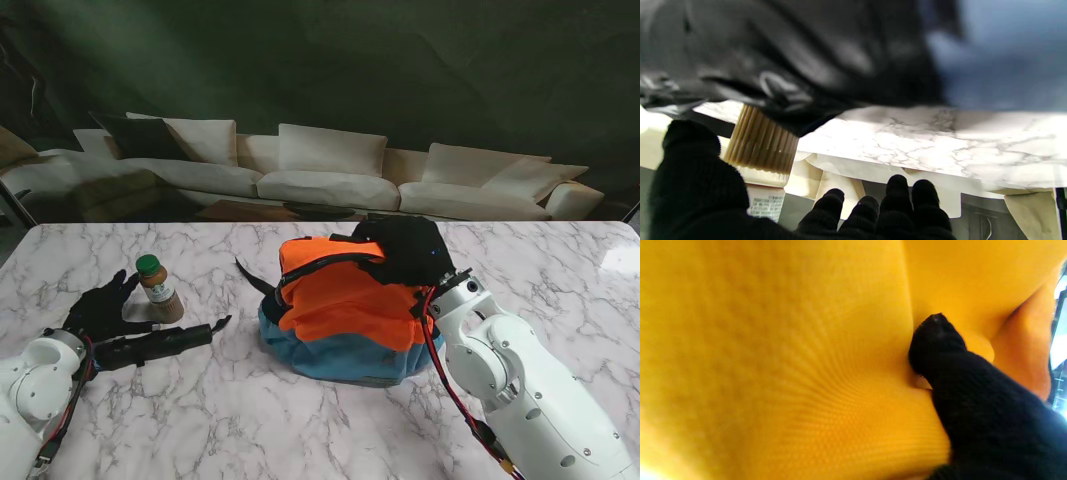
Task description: Put the umbrella and water cup into the side pockets of the backpack
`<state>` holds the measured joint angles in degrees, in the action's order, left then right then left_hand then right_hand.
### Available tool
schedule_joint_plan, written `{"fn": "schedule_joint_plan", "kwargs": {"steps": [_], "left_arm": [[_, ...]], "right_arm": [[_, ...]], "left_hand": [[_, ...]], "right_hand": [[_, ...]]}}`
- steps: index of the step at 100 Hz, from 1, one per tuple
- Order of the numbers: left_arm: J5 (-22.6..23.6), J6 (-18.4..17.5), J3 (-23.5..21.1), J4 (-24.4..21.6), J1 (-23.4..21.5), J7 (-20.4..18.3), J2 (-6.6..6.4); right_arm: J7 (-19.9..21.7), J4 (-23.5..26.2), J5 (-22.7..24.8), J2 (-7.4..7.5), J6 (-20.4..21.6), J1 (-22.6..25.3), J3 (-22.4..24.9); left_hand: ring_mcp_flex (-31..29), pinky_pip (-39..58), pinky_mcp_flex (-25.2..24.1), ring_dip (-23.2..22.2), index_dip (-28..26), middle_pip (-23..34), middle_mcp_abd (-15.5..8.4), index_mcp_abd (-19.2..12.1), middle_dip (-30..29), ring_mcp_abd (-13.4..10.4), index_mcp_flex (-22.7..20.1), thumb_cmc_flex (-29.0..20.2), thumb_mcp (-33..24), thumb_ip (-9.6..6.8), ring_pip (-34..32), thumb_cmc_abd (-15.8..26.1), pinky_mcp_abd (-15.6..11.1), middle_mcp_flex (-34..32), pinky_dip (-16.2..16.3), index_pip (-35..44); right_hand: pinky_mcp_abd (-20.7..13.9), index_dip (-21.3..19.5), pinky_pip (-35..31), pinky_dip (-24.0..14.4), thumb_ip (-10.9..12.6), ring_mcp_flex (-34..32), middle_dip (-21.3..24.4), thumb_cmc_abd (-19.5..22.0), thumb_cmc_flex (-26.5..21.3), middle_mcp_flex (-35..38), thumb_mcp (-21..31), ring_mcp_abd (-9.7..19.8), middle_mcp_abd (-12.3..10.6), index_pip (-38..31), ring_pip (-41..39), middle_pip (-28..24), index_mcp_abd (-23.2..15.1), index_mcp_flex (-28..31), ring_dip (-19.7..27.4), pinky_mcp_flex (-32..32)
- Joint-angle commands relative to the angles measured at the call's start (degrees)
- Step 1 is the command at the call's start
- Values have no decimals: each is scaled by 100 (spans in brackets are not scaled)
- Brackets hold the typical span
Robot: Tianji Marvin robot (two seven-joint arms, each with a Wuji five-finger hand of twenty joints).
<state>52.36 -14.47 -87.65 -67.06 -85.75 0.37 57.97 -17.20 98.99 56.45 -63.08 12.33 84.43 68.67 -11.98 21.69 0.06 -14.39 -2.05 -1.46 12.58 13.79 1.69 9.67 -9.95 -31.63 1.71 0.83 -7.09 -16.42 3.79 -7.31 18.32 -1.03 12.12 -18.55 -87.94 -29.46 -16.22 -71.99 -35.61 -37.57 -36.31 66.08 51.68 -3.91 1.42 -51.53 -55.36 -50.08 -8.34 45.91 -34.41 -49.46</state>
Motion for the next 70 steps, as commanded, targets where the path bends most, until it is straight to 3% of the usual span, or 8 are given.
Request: {"fn": "schedule_joint_plan", "kwargs": {"steps": [1,20,32,70], "left_arm": [[-30,38,84,86,136,-47,98],[-409,135,391,282,427,-163,140],[-644,286,473,115,422,-295,180],[-1281,687,939,185,634,-294,311]], "right_arm": [[13,-103,5,-10,-30,38,-42],[-3,-119,7,-11,-32,33,-48],[-20,-118,8,-13,-31,37,-41],[-53,-129,-6,-19,-24,38,-39]], "left_hand": [[11,174,-14,-40,14,-27,63,245,-48,-11,199,218,64,167,-26,-297,-107,-41,27,-57],[-58,379,-36,-52,-430,35,113,505,97,-14,210,295,23,155,-73,-353,-108,-129,12,43],[-94,448,-19,-60,-653,69,222,673,147,55,190,276,21,158,-92,-394,-70,-196,-9,60],[-281,747,73,-93,-1212,261,273,790,318,70,189,307,10,148,-208,-292,-21,-392,-10,110]], "right_hand": [[-155,-298,9,-87,267,-328,-21,676,-772,10,537,161,-224,-753,-122,3,-1070,452,-124,30],[-153,-296,13,-89,267,-332,-21,678,-773,8,539,168,-225,-753,-120,4,-1059,453,-131,32],[-153,-297,16,-90,267,-329,-23,676,-772,10,539,167,-224,-754,-117,1,-1063,453,-133,36],[-150,-297,24,-93,268,-332,-20,681,-775,8,544,174,-222,-755,-110,-1,-1057,458,-138,42]]}}
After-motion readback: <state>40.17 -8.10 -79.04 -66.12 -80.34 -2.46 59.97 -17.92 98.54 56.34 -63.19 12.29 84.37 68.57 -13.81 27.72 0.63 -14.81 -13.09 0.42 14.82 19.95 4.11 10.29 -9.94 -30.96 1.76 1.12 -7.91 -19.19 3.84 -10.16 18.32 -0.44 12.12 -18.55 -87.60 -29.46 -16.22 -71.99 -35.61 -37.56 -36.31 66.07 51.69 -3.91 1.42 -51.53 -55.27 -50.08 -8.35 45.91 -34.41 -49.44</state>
